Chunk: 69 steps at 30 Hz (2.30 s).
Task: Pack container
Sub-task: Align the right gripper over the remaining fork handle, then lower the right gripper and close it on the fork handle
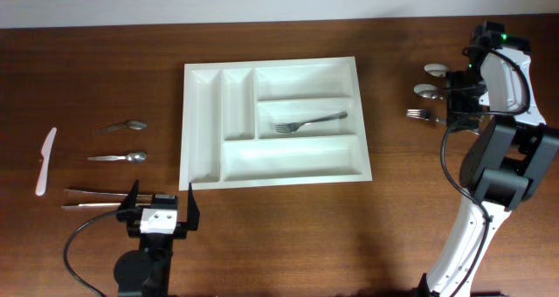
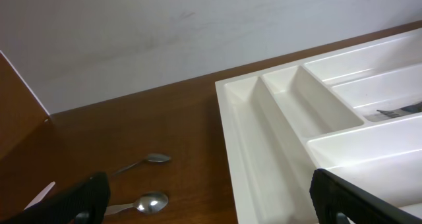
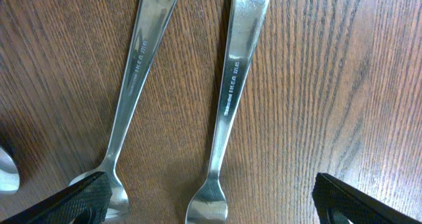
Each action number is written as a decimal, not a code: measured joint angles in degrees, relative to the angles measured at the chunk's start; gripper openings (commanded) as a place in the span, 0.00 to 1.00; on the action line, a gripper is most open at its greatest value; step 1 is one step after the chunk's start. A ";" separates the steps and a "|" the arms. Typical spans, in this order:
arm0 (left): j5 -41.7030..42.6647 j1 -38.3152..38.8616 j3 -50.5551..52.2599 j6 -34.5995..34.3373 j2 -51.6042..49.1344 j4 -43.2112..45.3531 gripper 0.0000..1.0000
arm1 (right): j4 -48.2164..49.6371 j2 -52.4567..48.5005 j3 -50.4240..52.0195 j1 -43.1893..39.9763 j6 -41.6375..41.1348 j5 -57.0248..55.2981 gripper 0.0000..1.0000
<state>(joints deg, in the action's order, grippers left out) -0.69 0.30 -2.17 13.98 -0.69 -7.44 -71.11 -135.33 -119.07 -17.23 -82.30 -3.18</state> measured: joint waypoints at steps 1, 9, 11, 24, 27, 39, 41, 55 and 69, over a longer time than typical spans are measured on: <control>0.00 0.02 0.00 0.00 0.00 0.00 0.99 | 0.02 -0.02 0.00 0.00 -0.07 0.00 0.99; 0.00 0.00 0.00 0.00 0.00 0.00 0.99 | 0.00 -2.36 0.00 0.00 0.02 0.00 0.98; 0.00 0.00 0.00 0.00 0.00 0.00 0.99 | -0.02 -3.06 0.04 0.00 0.04 0.00 0.99; 0.00 0.00 0.00 0.00 0.00 0.00 0.99 | 0.00 -3.28 0.04 0.00 0.09 0.00 0.99; 0.00 0.02 0.00 0.00 0.00 0.00 0.99 | 0.00 -3.43 0.02 0.00 0.28 0.00 0.99; 0.00 0.00 0.00 0.00 0.00 0.00 0.99 | -0.74 -3.89 0.04 0.00 3.26 -0.35 0.99; 0.00 0.00 0.00 0.00 0.00 0.00 0.99 | -1.57 -3.91 0.04 0.00 3.39 -0.52 0.99; 0.00 0.02 -0.02 0.00 0.00 0.00 0.99 | -0.50 -3.93 1.88 0.00 4.04 -0.68 0.99; 0.00 0.00 0.00 0.00 0.00 0.00 0.99 | 2.64 -3.93 2.29 0.00 4.11 -0.44 0.99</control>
<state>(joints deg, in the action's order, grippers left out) -0.69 0.30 -2.17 13.98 -0.69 -7.44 -68.47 -139.26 -116.77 -17.23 -78.19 -3.62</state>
